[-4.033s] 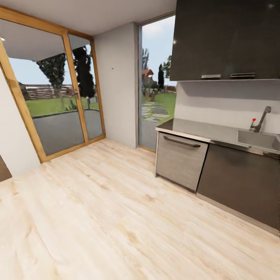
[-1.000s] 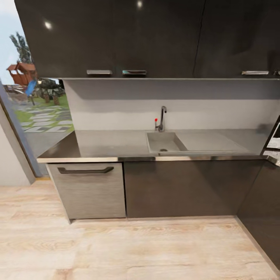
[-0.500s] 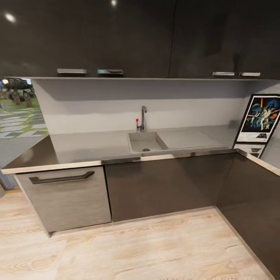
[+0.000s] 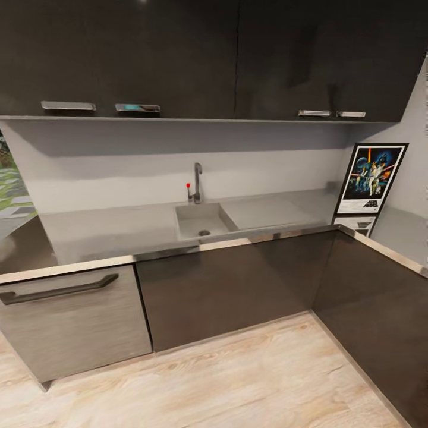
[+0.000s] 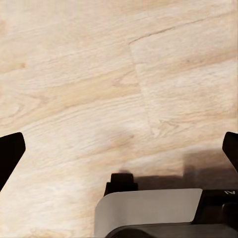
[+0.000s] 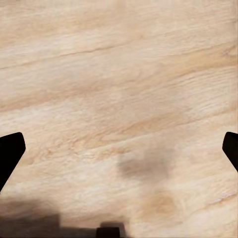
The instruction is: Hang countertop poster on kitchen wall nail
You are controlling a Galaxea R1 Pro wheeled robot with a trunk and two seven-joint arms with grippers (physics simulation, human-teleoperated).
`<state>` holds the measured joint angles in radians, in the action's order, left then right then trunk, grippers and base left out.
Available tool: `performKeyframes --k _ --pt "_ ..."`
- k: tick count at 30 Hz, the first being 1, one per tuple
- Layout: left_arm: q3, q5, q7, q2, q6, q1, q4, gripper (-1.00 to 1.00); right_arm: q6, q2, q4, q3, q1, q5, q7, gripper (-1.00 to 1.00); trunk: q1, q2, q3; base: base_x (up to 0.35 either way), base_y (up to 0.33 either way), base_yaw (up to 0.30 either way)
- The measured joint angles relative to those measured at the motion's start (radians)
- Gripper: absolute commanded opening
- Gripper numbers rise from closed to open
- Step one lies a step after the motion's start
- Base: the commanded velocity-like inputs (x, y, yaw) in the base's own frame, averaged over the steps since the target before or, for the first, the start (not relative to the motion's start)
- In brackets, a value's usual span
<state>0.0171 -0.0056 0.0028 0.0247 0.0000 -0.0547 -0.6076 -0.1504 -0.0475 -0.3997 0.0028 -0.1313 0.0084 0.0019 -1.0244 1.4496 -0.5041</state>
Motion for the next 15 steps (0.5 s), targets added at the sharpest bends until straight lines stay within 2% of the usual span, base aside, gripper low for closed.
performKeyframes --k 9,15 --pt "0.0 0.0 0.0 0.0 0.0 0.0 0.0 1.0 -0.001 0.0 0.0 0.0 0.0 0.0 0.001 1.0 0.0 0.0 0.0 0.335 0.093 -0.278" --pt "0.0 0.0 0.0 0.0 0.0 0.0 0.0 1.0 0.0 0.0 0.0 0.0 0.0 0.0 0.001 1.0 0.0 0.0 0.0 0.341 0.031 -0.298"
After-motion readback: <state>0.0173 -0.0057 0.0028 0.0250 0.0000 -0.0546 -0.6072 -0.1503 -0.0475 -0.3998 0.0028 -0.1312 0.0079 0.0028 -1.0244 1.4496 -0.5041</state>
